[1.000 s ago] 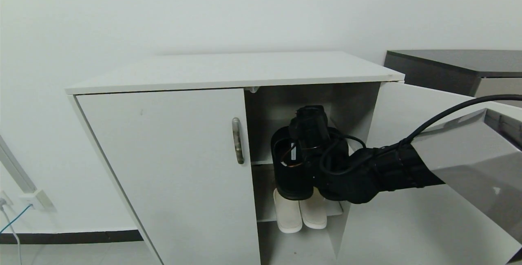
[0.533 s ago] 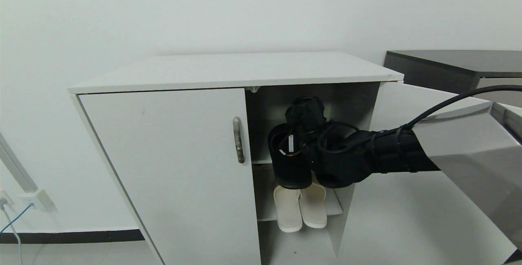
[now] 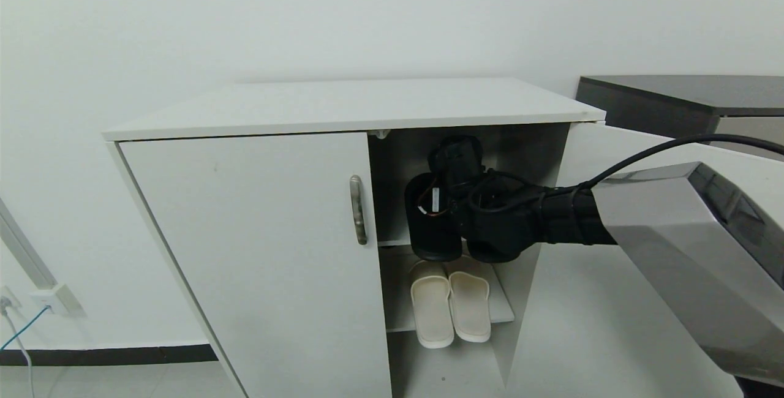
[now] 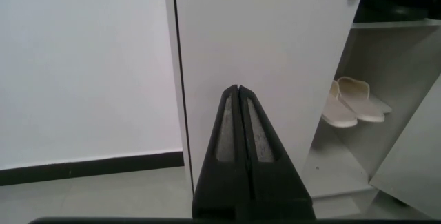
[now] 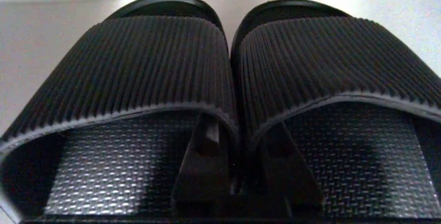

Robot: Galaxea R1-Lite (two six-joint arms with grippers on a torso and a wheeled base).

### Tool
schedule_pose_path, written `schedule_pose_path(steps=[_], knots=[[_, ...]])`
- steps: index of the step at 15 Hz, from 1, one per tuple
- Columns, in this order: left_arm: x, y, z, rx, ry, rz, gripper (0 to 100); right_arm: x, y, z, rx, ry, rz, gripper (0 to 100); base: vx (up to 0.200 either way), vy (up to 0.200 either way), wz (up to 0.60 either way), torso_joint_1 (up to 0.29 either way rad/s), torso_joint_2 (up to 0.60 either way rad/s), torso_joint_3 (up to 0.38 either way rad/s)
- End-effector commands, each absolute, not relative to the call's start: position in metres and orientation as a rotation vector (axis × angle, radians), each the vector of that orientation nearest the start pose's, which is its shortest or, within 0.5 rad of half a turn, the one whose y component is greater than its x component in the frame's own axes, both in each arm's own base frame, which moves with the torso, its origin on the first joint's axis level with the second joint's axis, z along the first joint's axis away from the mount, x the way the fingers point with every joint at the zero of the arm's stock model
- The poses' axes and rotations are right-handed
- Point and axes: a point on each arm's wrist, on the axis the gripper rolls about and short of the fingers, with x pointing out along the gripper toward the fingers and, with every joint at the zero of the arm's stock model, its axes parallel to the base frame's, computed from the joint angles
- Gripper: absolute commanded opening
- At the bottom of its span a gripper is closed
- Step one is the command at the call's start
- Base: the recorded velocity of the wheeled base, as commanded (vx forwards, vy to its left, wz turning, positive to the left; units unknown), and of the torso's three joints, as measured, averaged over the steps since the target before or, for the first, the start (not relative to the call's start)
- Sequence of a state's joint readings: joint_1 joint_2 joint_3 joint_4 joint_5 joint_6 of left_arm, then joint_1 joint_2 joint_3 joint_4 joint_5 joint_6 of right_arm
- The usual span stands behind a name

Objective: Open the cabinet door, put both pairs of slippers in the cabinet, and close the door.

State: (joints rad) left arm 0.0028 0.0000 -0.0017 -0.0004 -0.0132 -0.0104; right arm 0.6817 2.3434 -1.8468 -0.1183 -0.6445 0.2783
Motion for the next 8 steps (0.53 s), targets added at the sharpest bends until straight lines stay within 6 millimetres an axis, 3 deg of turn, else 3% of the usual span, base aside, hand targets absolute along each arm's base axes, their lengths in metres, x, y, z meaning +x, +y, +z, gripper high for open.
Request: schedule_pose_path(steps=[1, 8], knots=[[-0.0229, -0.0004, 0.0759, -0.011, -0.001, -0.011, 0, 0.3957, 0.2989, 0.1527, 0.037, 0.313, 0.009, 0, 0.0, 0.0, 0.0, 0.0, 0.0, 0.0], [-0.0229, -0.0003, 0.0761, -0.012, -0.003, -0.009, 0, 0.4048, 0.2966, 0.1516, 0.033, 0.303, 0.007, 0, 0.0, 0.0, 0.0, 0.0, 0.0, 0.0]])
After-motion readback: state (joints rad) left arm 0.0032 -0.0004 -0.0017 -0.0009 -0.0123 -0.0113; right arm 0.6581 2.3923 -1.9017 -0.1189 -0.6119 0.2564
